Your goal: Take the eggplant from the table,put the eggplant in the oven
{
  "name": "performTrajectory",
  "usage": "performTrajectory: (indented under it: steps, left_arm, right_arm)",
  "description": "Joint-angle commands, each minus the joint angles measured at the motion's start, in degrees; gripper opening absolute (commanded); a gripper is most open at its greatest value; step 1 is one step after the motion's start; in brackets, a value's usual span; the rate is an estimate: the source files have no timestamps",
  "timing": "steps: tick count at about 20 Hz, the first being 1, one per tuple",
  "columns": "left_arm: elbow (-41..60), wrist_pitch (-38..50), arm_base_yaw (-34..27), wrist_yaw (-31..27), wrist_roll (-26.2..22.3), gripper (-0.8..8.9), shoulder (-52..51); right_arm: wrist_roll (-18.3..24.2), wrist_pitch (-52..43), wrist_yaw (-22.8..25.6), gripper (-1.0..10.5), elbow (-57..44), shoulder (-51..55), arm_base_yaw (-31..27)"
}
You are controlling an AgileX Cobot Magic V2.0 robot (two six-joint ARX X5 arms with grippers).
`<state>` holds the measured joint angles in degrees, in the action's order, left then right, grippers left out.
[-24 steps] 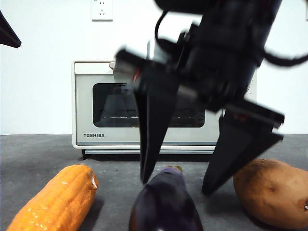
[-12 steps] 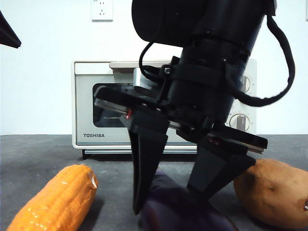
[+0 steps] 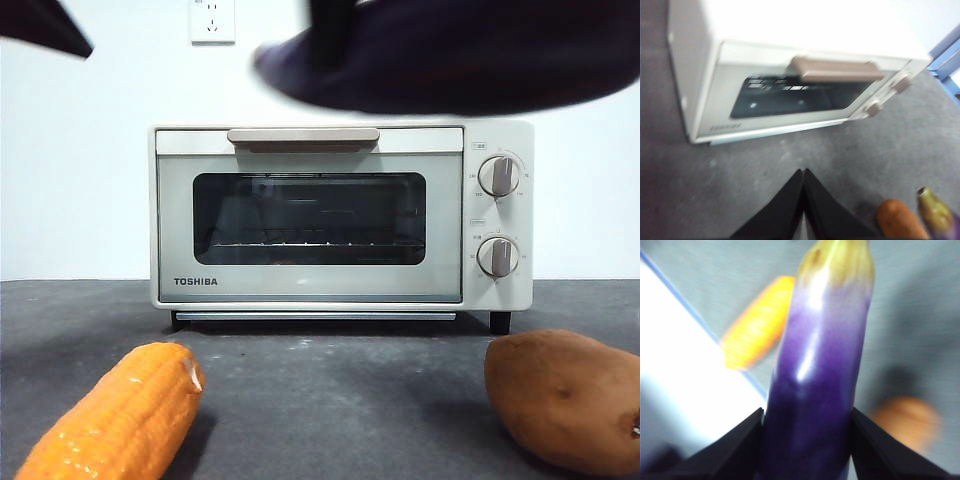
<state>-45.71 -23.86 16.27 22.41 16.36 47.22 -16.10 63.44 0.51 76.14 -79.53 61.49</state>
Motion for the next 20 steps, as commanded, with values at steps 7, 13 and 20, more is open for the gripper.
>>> performTrajectory:
  steps: [7, 13, 20]
  left_arm:
    - [-14.05, 0.17, 7.19, -0.26, -4.04, 0.06, 16.96]
    - [-32.22, -9.14, 12.61, -5.60, -11.39, 0.06, 35.91]
    - [-44.76, -13.94, 16.44, -17.07, -16.98, 0.06, 49.92]
  right_arm:
    - [7.54, 11.17, 23.74, 1.5, 1.18, 14.80, 0.72]
    - [4.00, 16.87, 23.61, 1.5, 1.11, 24.96, 0.72]
    - [0.98, 17.22, 23.56, 1.5, 1.11, 35.52, 0.74]
